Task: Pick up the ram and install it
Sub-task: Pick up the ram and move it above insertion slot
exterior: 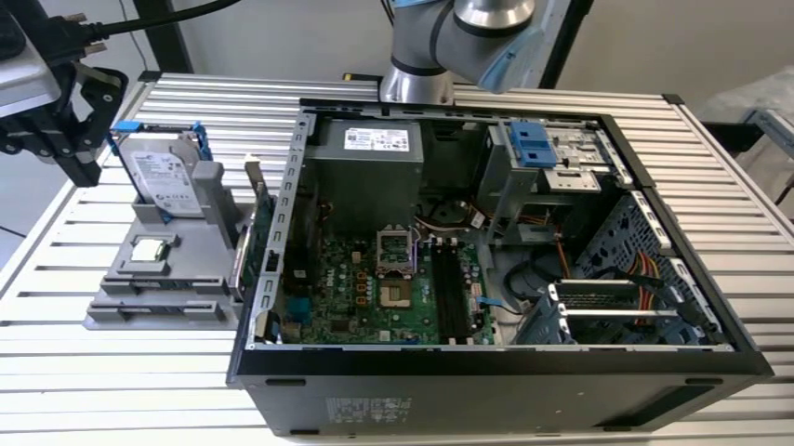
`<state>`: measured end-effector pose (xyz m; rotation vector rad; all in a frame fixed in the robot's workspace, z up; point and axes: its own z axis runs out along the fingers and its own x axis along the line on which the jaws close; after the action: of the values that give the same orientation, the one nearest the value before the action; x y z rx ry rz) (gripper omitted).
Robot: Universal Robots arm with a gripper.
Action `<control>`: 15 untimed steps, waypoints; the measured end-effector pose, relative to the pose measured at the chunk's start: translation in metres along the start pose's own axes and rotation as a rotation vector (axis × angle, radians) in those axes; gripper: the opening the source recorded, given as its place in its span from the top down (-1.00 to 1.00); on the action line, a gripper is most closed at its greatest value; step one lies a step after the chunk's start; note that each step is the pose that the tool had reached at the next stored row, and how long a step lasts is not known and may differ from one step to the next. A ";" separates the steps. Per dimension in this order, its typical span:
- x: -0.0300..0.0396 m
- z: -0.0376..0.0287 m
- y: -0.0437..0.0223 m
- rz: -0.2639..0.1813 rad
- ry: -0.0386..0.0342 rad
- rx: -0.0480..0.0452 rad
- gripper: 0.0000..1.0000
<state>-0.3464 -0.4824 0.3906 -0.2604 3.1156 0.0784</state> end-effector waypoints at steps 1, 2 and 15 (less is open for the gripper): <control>0.0000 0.0000 0.0000 -0.003 0.0001 0.0000 1.00; 0.0000 0.0000 0.0000 -0.005 0.0002 -0.0001 1.00; 0.0000 0.0000 0.0000 -0.035 0.0018 -0.0006 1.00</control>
<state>-0.3464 -0.4824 0.3906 -0.3143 3.1116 0.0787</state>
